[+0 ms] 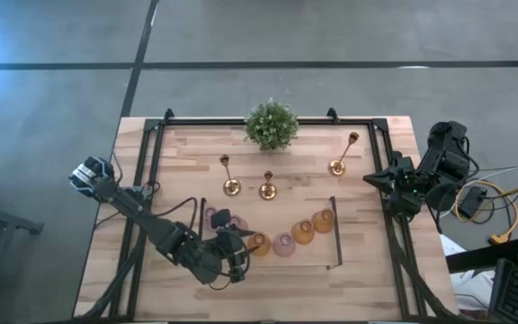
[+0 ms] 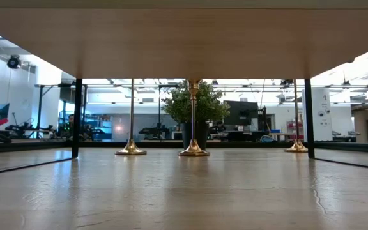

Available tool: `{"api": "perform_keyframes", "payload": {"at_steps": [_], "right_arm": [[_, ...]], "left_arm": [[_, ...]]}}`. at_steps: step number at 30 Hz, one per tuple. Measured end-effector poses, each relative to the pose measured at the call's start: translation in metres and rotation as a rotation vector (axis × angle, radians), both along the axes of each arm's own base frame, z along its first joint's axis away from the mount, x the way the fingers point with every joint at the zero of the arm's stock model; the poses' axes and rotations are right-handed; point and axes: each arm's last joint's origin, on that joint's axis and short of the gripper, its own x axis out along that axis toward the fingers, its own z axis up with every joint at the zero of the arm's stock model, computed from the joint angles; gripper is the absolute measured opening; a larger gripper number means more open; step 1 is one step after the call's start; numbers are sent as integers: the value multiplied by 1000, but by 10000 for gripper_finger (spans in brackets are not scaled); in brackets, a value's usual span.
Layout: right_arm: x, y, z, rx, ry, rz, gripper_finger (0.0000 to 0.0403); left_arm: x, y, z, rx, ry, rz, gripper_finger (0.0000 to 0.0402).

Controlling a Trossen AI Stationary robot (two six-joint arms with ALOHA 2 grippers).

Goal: Pick & Place candle stick holders
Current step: Put the yellow candle holder on the shelf

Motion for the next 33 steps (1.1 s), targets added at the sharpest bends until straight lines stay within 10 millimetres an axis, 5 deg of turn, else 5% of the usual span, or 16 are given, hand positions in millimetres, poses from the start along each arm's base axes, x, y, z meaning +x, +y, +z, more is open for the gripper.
{"api": "perform_keyframes", "payload": {"at_steps": [9, 19, 33], "right_arm": [[0, 0, 0, 0, 0, 0, 8], [0, 0, 0, 0, 0, 0, 8], [0, 0, 0, 0, 0, 0, 8]], "left_arm": [[0, 0, -1, 6, 12, -4, 183], [0, 0, -1, 3, 9, -3, 238], [1, -1, 13, 18, -9, -26, 239]]}}
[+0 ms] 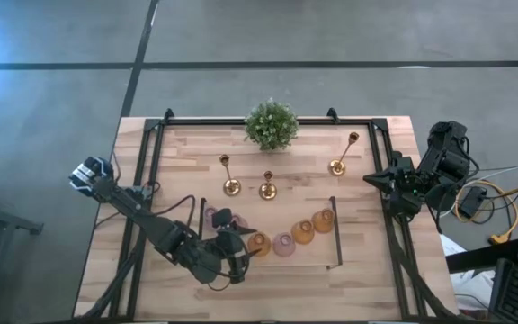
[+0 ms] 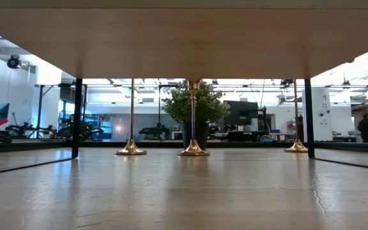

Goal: Pick & Place candle stick holders
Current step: Put the yellow candle holder on the shelf, then adjust the violet candle holder on the shelf

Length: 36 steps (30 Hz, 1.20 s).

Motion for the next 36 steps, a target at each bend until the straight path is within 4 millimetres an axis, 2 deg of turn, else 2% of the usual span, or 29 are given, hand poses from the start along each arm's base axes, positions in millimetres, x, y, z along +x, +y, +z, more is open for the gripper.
{"api": "perform_keyframes", "payload": {"at_steps": [10, 18, 21, 24, 31, 36], "right_arm": [[0, 0, 0, 0, 0, 0, 8], [0, 0, 0, 0, 0, 0, 8], [0, 0, 0, 0, 0, 0, 8], [0, 0, 0, 0, 0, 0, 8], [0, 0, 0, 0, 0, 0, 8], [0, 0, 0, 0, 0, 0, 8]], "left_arm": [[-4, 0, 27, -21, -16, -123, 237], [-36, 25, 74, 80, 75, -157, 225], [-48, 39, 87, 115, 135, -139, 195], [-56, 51, 96, 140, 185, -119, 147], [-57, 63, 95, 141, 261, -163, 15], [-52, 64, 86, 125, 333, -201, 4]]}}
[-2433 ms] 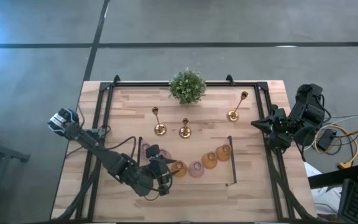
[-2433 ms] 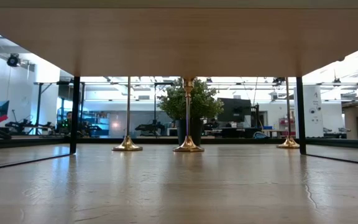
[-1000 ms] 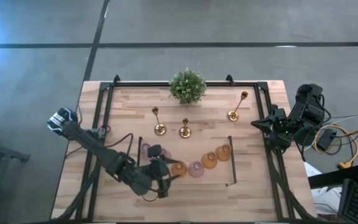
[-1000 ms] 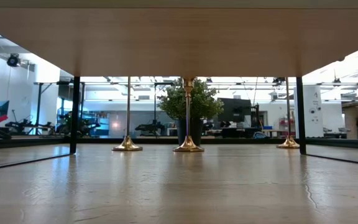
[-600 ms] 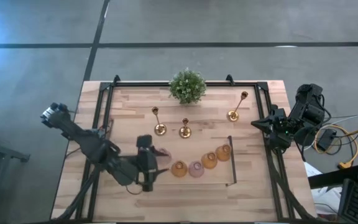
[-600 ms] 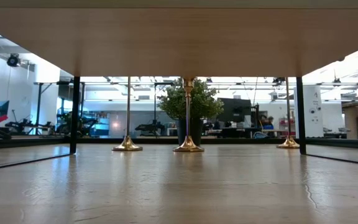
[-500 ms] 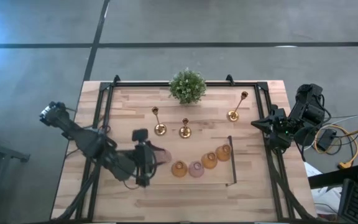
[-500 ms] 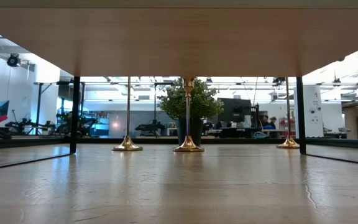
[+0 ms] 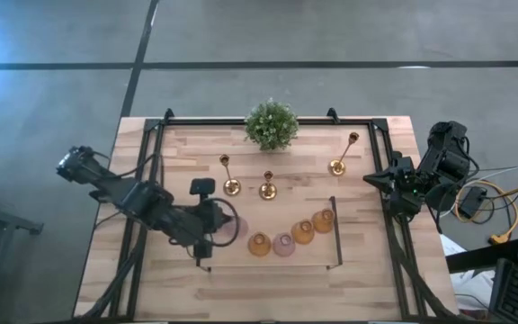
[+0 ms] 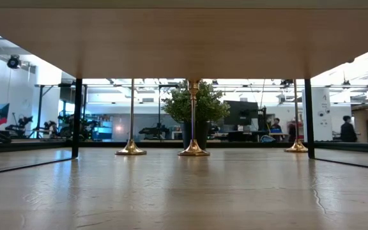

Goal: Pick & Place candle stick holders
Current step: Adjust the violet candle holder on the shelf

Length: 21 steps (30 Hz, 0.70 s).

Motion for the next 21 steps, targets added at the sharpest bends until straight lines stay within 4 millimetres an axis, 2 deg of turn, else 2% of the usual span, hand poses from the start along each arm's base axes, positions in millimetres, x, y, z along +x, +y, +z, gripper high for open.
{"api": "perform_keyframes", "payload": {"at_steps": [21], "right_arm": [[0, 0, 0, 0, 0, 0, 8]], "left_arm": [[23, 6, -31, -18, 158, 0, 1]]}}
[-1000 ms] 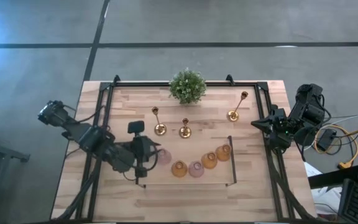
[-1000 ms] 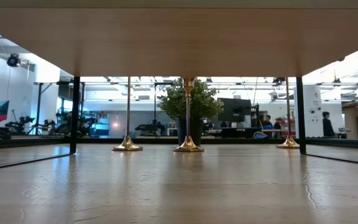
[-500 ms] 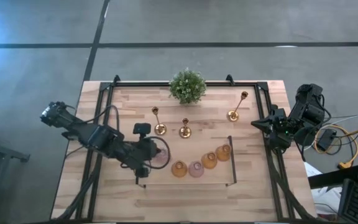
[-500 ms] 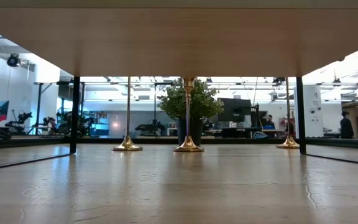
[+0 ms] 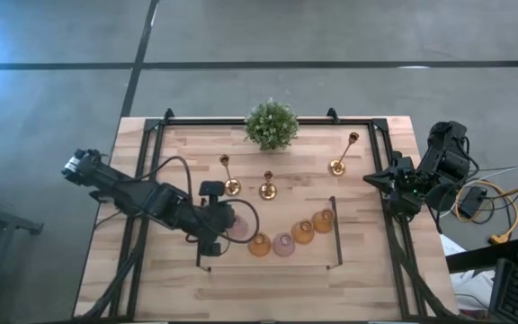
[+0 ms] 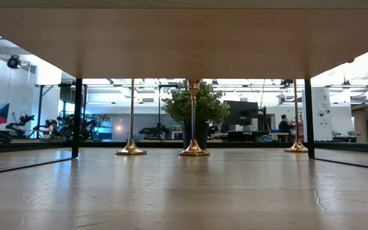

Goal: Pick & Place candle stick holders
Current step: Adjust the violet candle holder on the shelf

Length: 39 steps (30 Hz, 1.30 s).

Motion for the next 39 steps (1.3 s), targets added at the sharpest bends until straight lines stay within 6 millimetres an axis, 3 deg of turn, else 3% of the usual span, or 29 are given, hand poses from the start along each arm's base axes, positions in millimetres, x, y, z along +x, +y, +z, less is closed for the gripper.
{"api": "perform_keyframes", "payload": {"at_steps": [7, 29, 39], "right_arm": [[0, 0, 0, 0, 0, 0, 8], [0, 0, 0, 0, 0, 0, 8], [0, 0, 0, 0, 0, 0, 8]], "left_arm": [[3, 2, -12, -43, 16, 2, 1], [6, -2, -9, -109, -1, -61, 0], [5, 0, 3, -79, -26, -72, 0]]}}
